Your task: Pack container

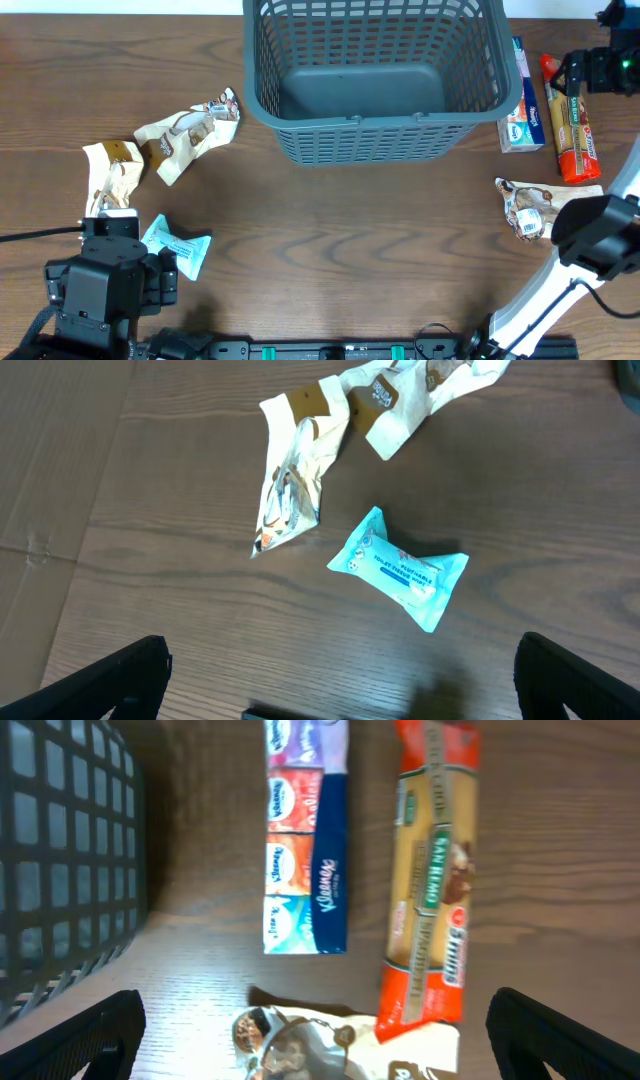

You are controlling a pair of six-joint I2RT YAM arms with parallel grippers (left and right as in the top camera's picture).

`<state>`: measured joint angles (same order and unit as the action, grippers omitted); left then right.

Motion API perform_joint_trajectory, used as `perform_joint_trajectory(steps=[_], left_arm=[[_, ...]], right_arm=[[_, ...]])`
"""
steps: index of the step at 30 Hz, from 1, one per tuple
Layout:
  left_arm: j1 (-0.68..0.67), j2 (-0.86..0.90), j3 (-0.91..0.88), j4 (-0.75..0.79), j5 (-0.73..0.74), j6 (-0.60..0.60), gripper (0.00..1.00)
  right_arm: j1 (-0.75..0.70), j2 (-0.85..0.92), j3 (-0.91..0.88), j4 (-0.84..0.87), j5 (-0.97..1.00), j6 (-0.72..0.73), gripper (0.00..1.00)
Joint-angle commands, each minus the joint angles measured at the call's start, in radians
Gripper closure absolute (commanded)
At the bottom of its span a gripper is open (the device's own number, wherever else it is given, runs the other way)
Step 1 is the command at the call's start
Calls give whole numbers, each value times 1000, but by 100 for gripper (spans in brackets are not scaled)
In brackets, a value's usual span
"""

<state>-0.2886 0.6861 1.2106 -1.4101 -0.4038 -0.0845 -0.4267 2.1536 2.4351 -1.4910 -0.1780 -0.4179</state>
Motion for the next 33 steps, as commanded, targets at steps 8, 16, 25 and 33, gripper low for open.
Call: perform_joint_trajectory(steps=[8,16,25,33], left_arm=[[4,-2,18,-3,-20,5,1],[4,-2,18,-2,-20,6,1],[4,-2,18,-2,-20,6,1],[4,-2,18,-2,-21,6,1]], right_arm=[[10,214,2,14,-20,-61,1],[14,279,2,41,78,-69,1],[28,367,2,41,100,-68,1],[103,379,2,104,177,-36,1]])
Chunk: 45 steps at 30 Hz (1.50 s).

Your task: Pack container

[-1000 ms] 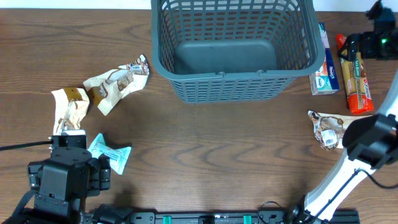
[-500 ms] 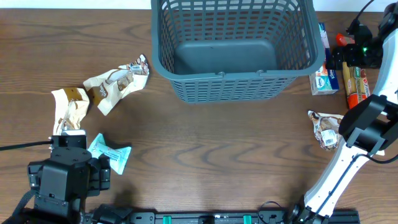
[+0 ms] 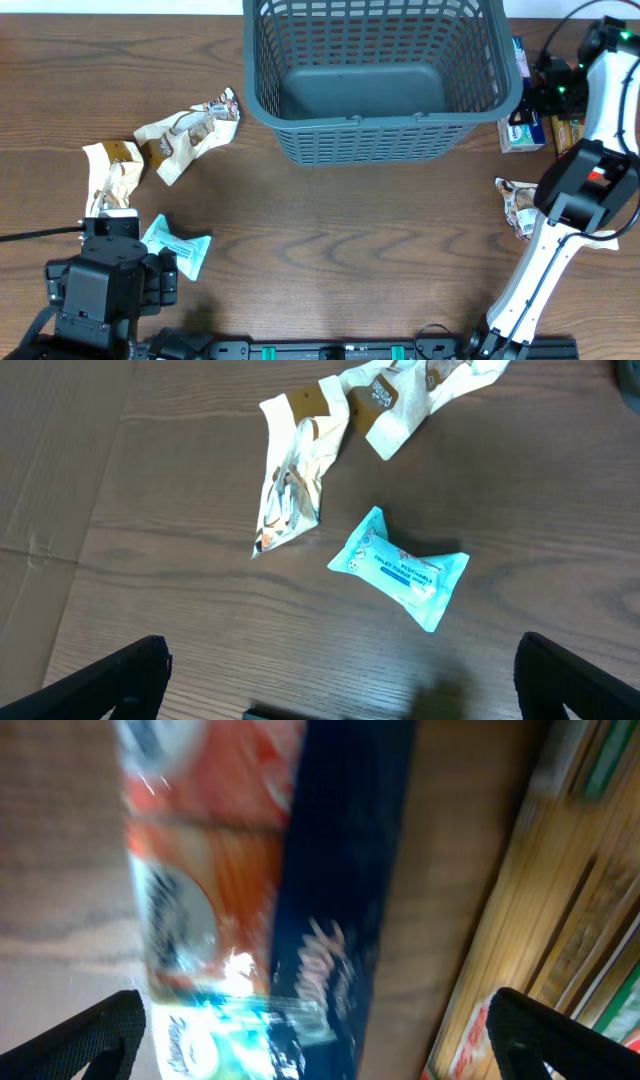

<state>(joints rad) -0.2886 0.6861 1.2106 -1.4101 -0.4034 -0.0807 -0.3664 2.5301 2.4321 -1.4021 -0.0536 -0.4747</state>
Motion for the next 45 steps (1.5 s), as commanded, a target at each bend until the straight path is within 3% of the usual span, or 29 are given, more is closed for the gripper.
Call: perform_joint_trajectory(steps=[1,10,25,45], left_arm=[[4,-2,18,-2,-21,2,1],[4,-2,18,-3,-21,2,1],[4,-2,18,-3,-21,2,1],[4,-2,18,-3,-21,2,1]], right_arm=[[55,3,5,23,68,31,1],[121,5,5,71,118,71,1],[56,8,1,80,29,123,1],[55,8,-135,151,19,146,1]])
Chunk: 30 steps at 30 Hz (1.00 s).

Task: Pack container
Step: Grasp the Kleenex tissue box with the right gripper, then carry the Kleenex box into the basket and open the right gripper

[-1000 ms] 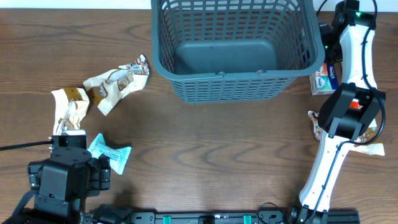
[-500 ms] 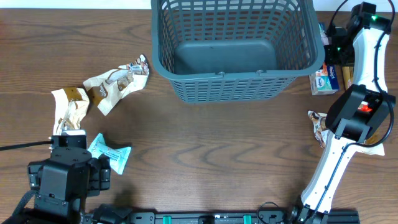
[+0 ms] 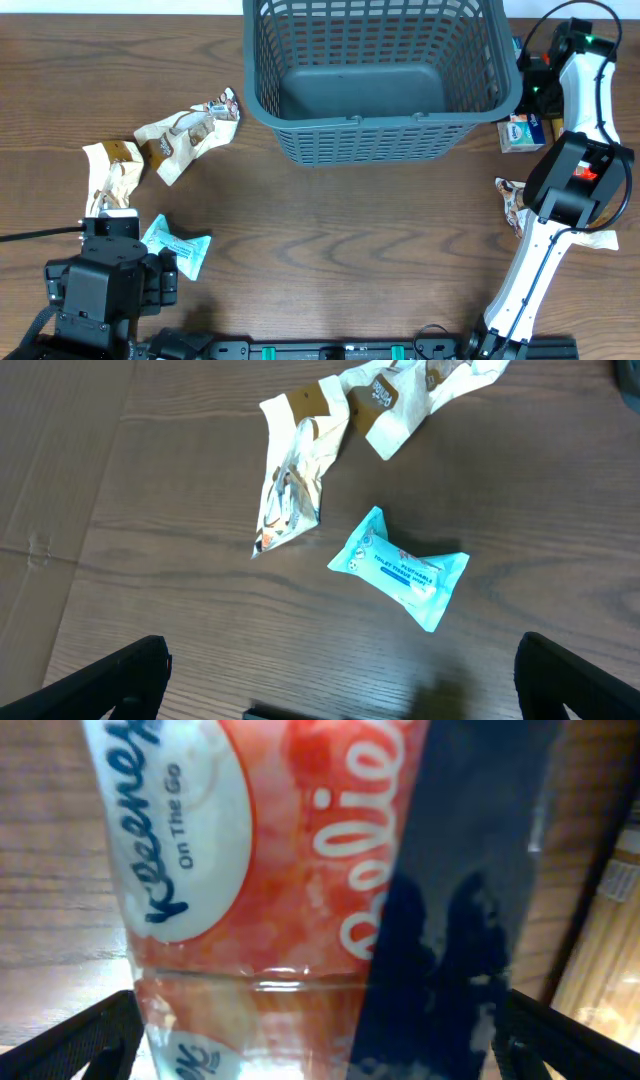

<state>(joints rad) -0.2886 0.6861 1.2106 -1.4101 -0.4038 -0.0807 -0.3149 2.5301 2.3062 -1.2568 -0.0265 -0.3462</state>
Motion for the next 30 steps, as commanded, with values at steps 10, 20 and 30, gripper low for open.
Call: perform_joint_trajectory(steps=[10,20,30], left_arm=[[4,-2,18,-3,-21,2,1],[4,-2,18,-3,-21,2,1],[4,-2,18,-3,-20,2,1]], right_arm=[[4,8,-10,7,-8,21,49],[13,5,-5,9,-9,66,99],[-2,-110,189,7,-8,150,98]])
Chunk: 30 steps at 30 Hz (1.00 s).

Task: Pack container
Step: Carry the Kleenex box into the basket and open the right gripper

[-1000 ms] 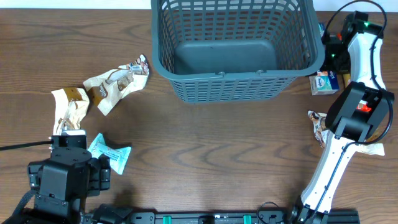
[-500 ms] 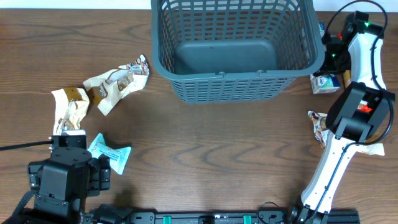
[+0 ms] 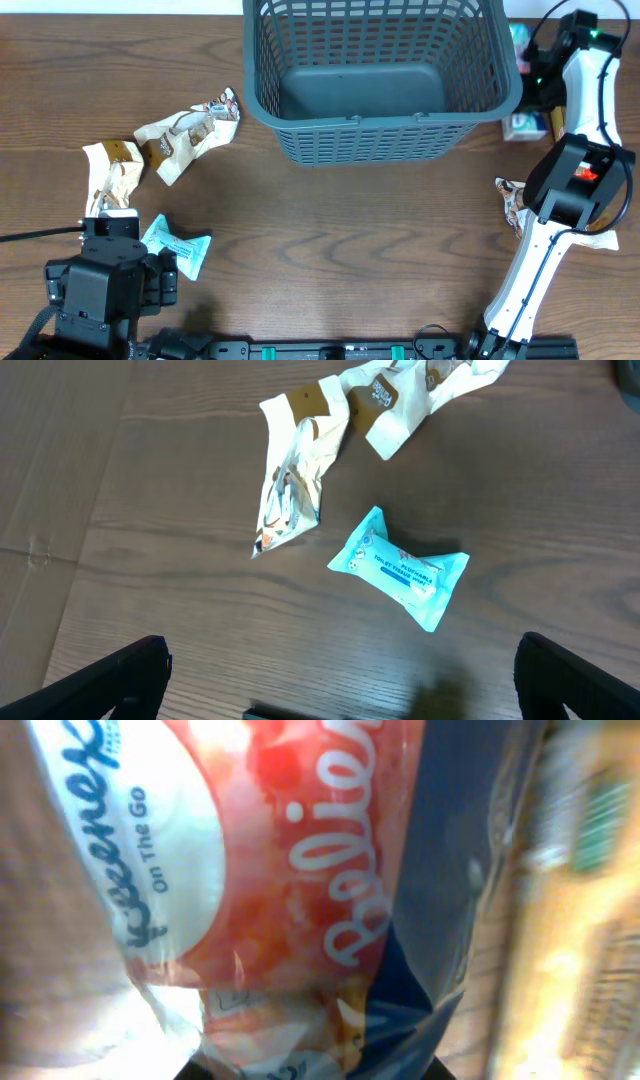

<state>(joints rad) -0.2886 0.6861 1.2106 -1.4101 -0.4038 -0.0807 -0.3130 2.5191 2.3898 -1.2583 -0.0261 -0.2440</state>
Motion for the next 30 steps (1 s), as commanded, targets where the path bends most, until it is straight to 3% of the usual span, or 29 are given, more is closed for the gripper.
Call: perform_joint_trajectory(steps=[1,8,16,21,30], left_arm=[[4,-2,18,-3,-20,2,1],[4,-2,18,-3,-20,2,2],[4,-2,18,-3,-20,2,1],[4,-2,18,-3,-20,2,1],[4,-2,18,-3,-20,2,1]], right_arm=[[-8,-119,130,9,-8,57,98],[-68,-292,264,11,-26,90,99],[-49,-494,272,84,-266,90,98],[27,-552,272,186,-495,103,99],[234,-489,237,143,-520,54,99]])
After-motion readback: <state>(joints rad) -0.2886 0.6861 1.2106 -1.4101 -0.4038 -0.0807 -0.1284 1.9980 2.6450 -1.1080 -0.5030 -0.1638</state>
